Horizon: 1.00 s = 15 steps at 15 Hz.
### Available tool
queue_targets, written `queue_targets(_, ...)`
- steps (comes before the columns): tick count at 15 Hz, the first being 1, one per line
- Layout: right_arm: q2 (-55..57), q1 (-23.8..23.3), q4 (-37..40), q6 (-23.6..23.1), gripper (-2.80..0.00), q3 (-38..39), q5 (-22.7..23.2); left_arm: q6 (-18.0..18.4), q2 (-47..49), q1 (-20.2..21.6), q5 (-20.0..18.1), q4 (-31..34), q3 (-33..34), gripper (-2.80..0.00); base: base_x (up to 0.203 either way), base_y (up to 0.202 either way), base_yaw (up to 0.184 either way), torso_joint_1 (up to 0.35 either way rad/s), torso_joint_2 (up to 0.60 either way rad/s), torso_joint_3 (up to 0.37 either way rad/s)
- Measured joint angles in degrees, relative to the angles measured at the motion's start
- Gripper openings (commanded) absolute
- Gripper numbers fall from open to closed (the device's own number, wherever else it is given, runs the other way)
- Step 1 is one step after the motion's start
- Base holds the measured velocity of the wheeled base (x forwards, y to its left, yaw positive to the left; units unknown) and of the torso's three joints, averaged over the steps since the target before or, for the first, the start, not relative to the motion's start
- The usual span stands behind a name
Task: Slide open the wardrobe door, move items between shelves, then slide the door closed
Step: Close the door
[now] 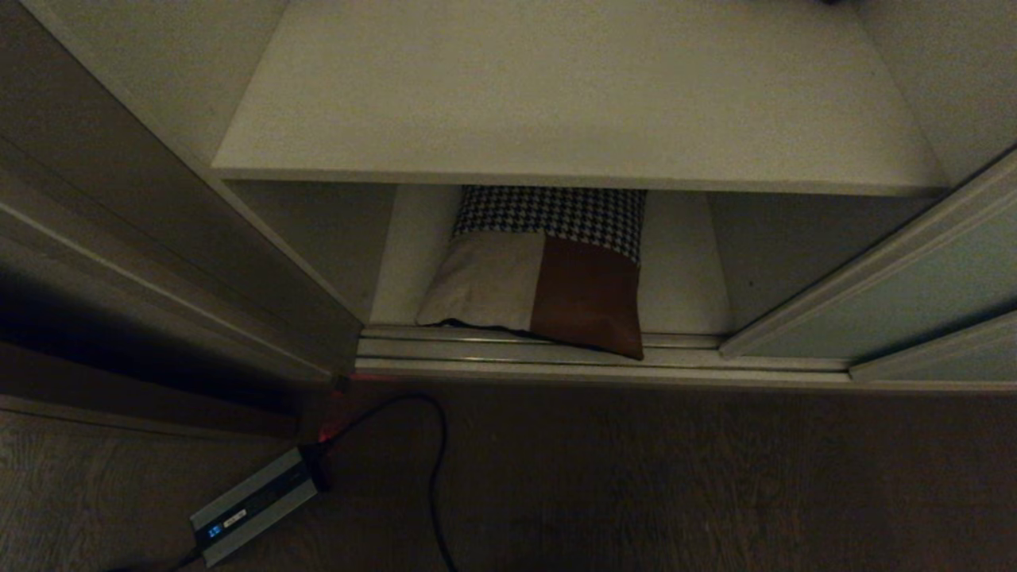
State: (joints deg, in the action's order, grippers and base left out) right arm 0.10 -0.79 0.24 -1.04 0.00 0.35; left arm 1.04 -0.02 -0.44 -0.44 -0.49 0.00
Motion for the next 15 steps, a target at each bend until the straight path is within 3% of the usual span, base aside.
queue_targets(15,0.00,-0.02,0.00,0.00,-2.80,0.00,0.02,0.01,-0.05,0.00,-0.03,-0.02,-0.02,-2.80,0.000,0.000,0.000,0.003,0.00,0.203)
